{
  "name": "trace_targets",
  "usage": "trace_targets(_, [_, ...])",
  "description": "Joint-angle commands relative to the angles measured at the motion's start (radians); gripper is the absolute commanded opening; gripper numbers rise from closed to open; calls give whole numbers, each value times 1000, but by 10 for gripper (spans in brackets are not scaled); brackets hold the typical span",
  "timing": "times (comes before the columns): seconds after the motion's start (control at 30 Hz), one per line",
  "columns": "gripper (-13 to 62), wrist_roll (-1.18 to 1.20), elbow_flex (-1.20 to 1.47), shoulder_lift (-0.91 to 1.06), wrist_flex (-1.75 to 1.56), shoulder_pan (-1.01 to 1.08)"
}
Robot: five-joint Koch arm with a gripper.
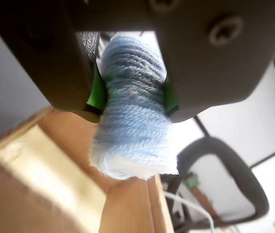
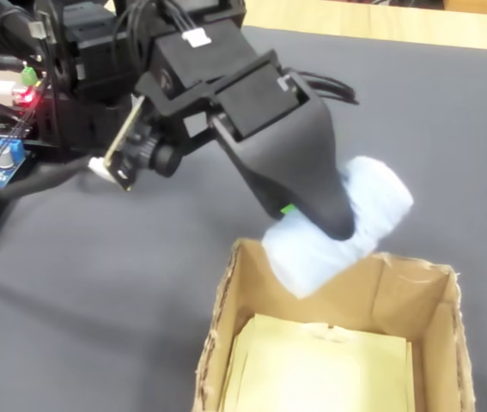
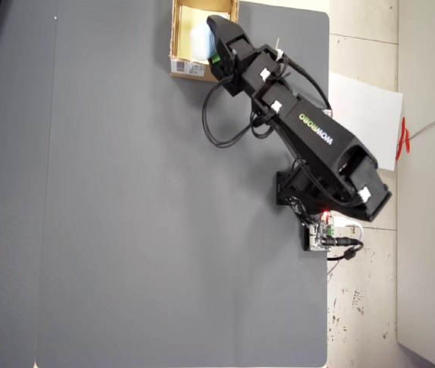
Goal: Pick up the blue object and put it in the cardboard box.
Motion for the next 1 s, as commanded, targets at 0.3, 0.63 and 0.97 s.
trace_targets(0.3, [285, 239, -120, -29, -6, 3])
trace_targets(0.63, [324, 437, -110, 6, -14, -41])
trace_targets(0.97, [324, 574, 41, 158, -97, -293])
